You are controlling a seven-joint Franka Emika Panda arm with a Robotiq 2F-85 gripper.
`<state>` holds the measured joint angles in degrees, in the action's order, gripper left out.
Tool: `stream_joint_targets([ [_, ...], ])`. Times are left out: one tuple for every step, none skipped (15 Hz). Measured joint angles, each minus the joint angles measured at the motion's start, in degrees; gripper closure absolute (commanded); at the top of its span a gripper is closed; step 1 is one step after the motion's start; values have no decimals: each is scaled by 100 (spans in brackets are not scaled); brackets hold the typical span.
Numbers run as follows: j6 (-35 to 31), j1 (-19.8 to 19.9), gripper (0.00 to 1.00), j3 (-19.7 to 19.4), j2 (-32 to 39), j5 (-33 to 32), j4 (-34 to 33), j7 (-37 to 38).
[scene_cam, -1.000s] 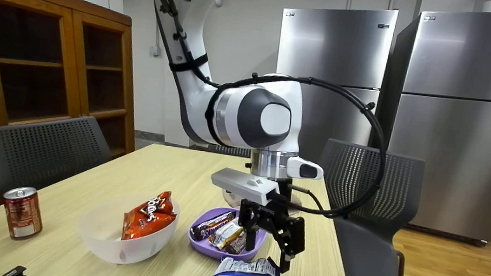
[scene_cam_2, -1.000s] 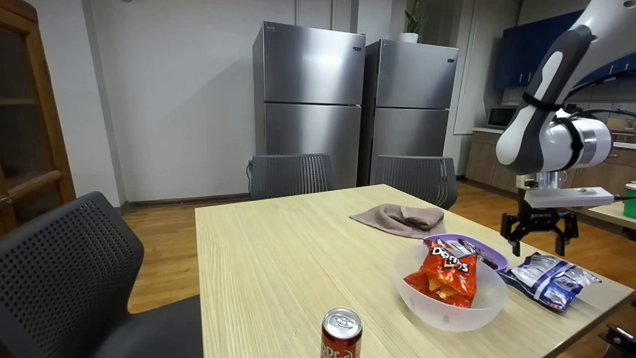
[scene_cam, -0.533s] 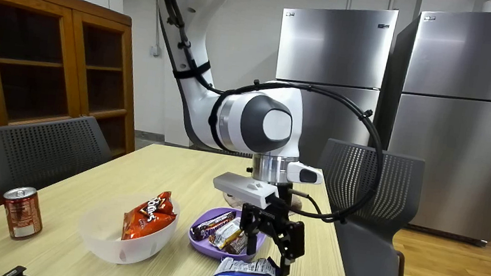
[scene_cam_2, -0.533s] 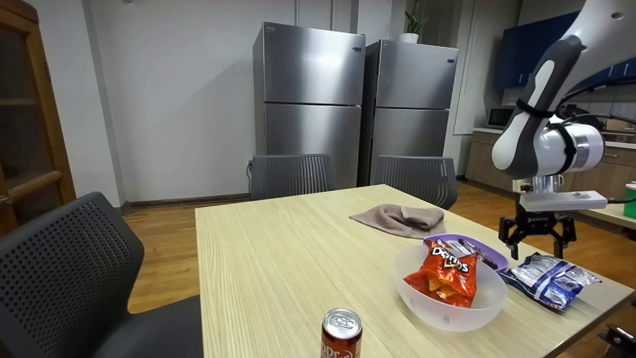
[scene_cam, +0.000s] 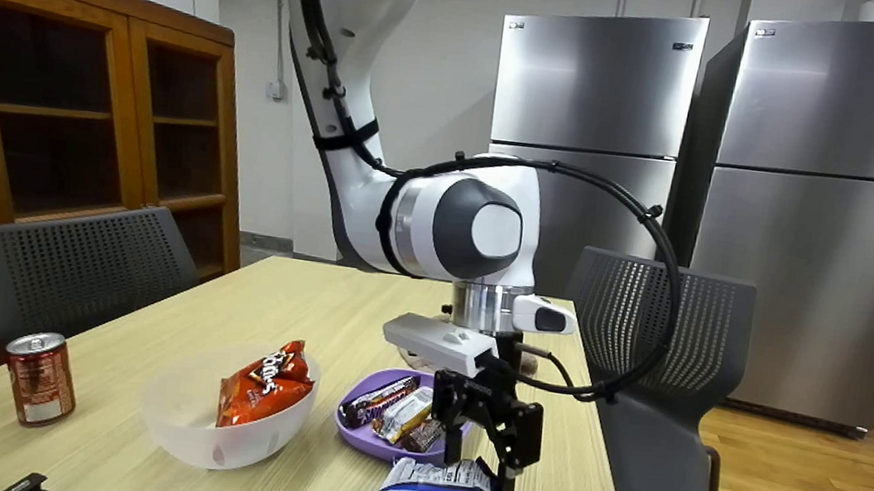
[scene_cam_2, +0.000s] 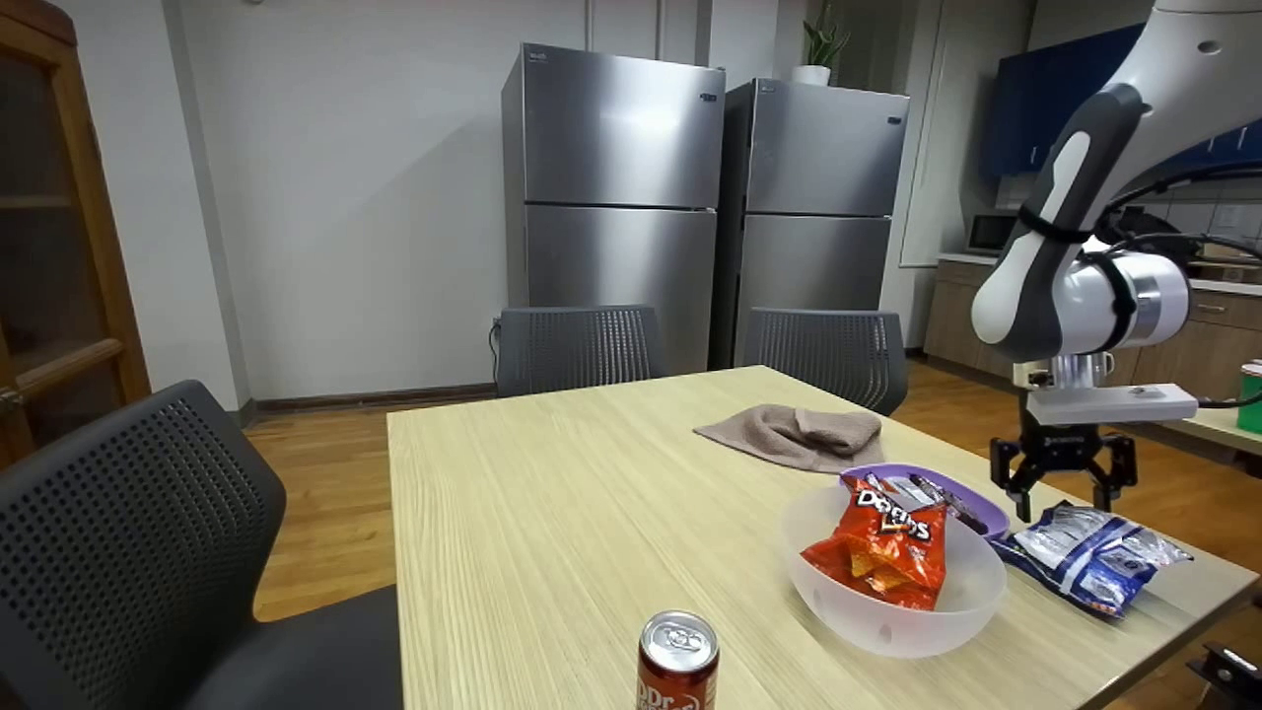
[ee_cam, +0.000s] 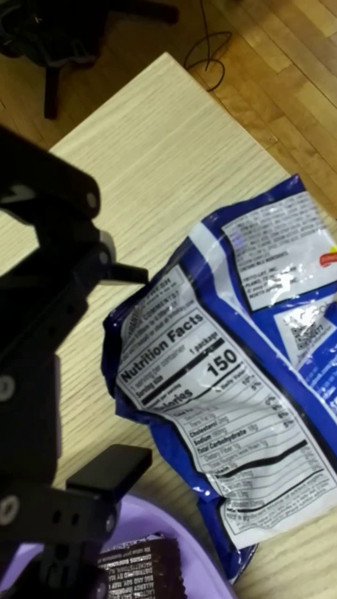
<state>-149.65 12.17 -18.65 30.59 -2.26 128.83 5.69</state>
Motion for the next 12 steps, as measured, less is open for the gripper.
stream_joint_targets([
  [1, 0, 51, 0, 5, 0, -8, 0],
  [4, 0, 58, 0, 10, 0, -17, 0],
  [9, 0, 65, 0, 16, 0, -26, 0],
  [18, 0, 73, 0, 21, 0, -35, 0],
  [28, 0, 82, -1, 26, 0, -43, 0],
  [40, 0, 88, -1, 31, 0, -50, 0],
  [54, 0, 95, -1, 36, 0, -58, 0],
  [70, 0, 100, -1, 40, 0, -66, 0],
  [92, 0, 100, -2, 43, 0, -76, 0],
  [113, 0, 100, -3, 46, 0, -84, 0],
  [134, 0, 100, -3, 48, 0, -91, 0],
  [152, 0, 100, -4, 51, 0, -98, 0],
])
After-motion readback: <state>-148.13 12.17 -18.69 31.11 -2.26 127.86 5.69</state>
